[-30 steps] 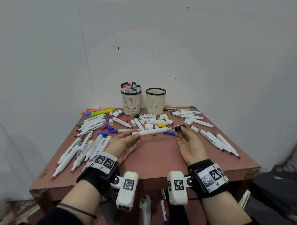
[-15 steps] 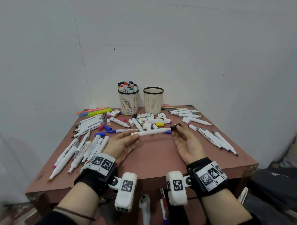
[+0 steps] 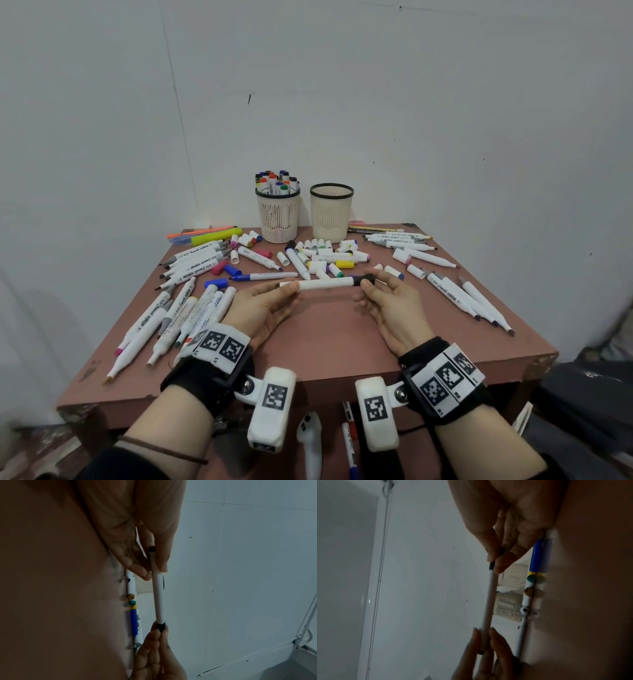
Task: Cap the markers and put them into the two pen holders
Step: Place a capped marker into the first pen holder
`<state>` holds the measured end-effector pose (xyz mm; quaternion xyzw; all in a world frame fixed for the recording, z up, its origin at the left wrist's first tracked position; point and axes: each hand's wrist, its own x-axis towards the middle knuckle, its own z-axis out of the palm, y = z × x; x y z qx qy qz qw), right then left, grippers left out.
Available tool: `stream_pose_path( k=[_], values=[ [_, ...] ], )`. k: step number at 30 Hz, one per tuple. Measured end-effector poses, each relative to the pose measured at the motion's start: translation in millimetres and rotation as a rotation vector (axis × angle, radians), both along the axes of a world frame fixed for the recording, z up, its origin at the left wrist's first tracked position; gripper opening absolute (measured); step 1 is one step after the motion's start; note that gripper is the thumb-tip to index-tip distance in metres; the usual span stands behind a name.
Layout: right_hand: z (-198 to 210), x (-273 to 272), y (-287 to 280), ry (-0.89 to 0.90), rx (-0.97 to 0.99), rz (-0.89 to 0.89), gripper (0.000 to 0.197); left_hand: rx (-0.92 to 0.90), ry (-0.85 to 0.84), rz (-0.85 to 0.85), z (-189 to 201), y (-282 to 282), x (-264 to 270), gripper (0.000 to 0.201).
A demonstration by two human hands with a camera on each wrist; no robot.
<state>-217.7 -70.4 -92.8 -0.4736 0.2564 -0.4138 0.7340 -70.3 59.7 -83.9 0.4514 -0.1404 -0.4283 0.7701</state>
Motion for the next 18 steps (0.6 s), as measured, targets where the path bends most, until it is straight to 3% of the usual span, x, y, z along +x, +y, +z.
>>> stream_pose_path(
  k=[18],
  values=[
    [-3.8,2.8,4.2,0.191,-0.208,-0.013,0.020,0.061,0.001,0.082,-3.7,-1.3,-0.8,0.010]
  ],
)
